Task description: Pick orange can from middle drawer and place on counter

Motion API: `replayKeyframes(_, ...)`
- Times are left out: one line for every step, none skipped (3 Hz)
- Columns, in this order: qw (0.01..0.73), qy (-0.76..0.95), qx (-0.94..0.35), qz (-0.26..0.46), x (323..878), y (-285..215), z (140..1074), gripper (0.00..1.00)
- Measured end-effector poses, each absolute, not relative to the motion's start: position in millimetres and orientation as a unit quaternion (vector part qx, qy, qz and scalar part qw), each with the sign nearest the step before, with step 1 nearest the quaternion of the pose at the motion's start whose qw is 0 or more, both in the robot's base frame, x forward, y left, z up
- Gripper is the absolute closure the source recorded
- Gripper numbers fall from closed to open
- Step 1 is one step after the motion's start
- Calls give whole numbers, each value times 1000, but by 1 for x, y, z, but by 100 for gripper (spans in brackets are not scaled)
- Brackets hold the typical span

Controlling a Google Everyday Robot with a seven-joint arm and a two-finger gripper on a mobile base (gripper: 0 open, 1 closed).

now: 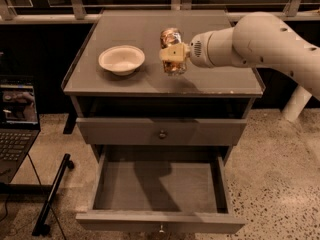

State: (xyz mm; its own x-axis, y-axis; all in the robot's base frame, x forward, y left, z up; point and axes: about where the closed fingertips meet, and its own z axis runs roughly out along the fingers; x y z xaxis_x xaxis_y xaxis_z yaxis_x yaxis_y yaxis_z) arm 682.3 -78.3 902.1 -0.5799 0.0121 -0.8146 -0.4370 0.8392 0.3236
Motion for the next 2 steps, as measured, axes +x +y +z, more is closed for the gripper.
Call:
replayKeyframes(441, 852, -125, 255, 682, -78, 902, 0)
replayKeyframes(441, 852, -125, 255, 682, -78, 902, 0)
